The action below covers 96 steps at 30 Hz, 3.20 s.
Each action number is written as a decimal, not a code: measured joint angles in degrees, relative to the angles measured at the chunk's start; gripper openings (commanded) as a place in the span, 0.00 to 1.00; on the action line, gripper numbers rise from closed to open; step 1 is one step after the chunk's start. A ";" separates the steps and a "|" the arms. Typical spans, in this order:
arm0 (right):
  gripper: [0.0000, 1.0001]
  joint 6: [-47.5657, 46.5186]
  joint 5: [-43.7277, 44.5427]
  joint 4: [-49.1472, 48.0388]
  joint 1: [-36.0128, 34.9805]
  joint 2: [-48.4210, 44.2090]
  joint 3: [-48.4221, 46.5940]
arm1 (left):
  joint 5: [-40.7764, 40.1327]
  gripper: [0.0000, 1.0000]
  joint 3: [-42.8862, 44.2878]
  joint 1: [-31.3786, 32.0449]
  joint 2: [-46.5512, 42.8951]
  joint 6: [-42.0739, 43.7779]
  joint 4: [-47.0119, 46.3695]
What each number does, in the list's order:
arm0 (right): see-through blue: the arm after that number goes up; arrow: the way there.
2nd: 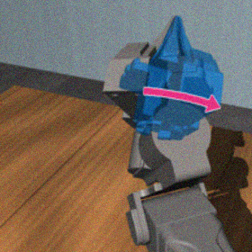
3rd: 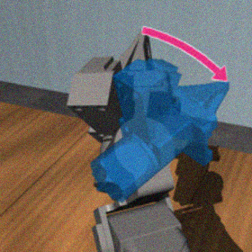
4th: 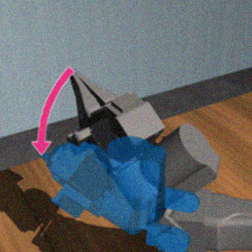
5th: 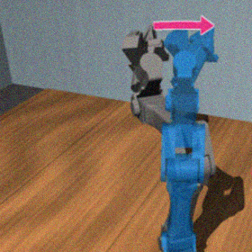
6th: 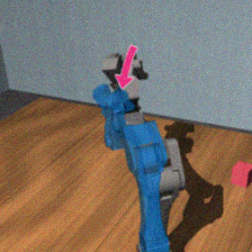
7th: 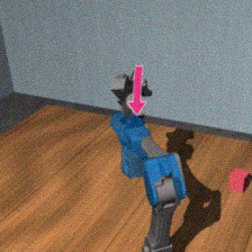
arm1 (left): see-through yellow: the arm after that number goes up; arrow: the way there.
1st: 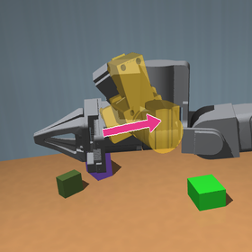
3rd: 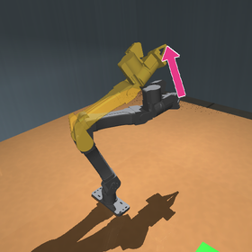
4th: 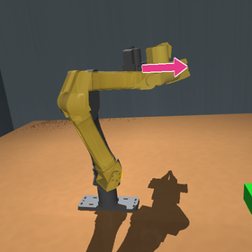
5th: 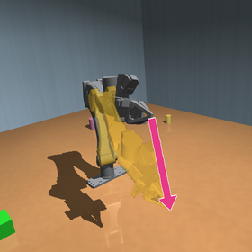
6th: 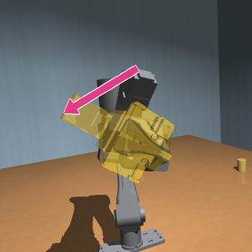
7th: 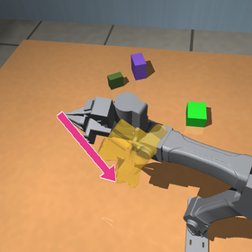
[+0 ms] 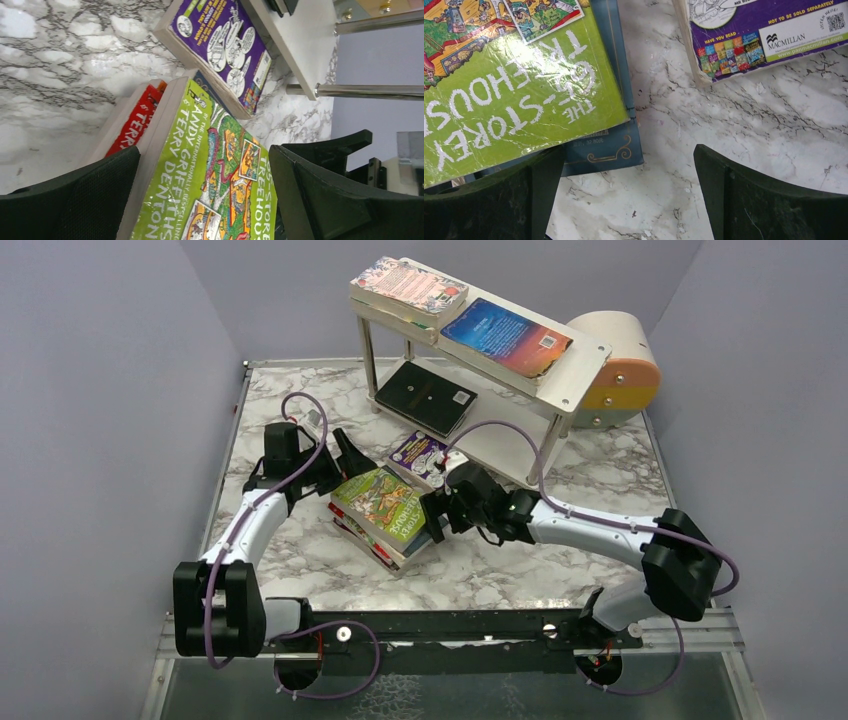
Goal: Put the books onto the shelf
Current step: Pick up the book from the center of the board.
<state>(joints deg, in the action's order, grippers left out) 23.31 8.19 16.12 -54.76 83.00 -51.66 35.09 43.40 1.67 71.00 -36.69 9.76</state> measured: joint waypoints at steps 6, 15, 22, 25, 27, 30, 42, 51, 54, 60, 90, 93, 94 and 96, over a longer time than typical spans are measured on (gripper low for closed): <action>1.00 -1.11 -0.79 0.31 0.00 2.54 -2.21 | -0.11 0.99 -0.20 -0.28 1.95 2.03 -0.79; 1.00 -1.70 -1.49 -0.11 0.00 4.24 -4.02 | -0.61 0.99 -0.15 -1.84 3.98 5.18 1.29; 1.00 -1.79 -1.86 -1.22 0.00 5.53 -5.16 | -1.14 0.99 -1.29 -7.28 2.99 5.40 2.97; 1.00 -2.10 -1.99 -1.57 0.00 5.86 -5.46 | -1.22 0.99 -2.19 -9.57 1.49 5.38 3.52; 1.00 -2.16 -2.08 -1.81 0.00 5.99 -5.51 | -1.11 0.99 -2.51 -10.43 0.90 5.31 3.54; 1.00 -2.19 -2.21 -2.21 0.00 6.38 -5.60 | -0.22 0.99 -4.04 -10.97 0.20 4.68 2.71; 1.00 -2.45 -2.93 -3.06 0.00 7.26 -6.38 | 3.76 0.99 -6.84 -11.06 0.48 1.44 -1.81; 1.00 -2.60 -3.02 -3.80 0.00 8.52 -6.97 | 5.92 0.96 -7.67 -11.06 1.86 -0.46 -6.21; 1.00 -2.60 -3.04 -4.31 0.00 9.07 -7.39 | 6.29 0.93 -8.28 -11.06 2.01 -0.90 -6.75; 1.00 -2.60 -3.15 -4.63 0.00 9.70 -7.96 | 6.78 0.76 -8.59 -11.06 2.08 -1.60 -7.96; 1.00 -1.05 1.09 -2.78 0.00 -9.81 2.03 | 6.64 0.00 3.23 -14.73 -8.55 -19.04 -15.69; 1.00 -0.37 1.57 -1.73 0.00 -13.70 4.61 | 6.62 0.00 5.33 -14.73 -9.94 -24.94 -20.00; 1.00 -0.13 1.62 -1.38 0.00 -15.04 5.40 | 6.62 0.00 6.16 -14.73 -10.05 -26.77 -21.11; 1.00 0.13 1.64 -0.61 0.00 -17.64 6.82 | 6.43 0.00 8.26 -14.73 -10.03 -29.86 -22.36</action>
<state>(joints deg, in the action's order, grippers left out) 23.44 9.82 15.51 -54.76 65.36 -44.84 41.52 51.66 -13.06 60.97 -66.54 -12.60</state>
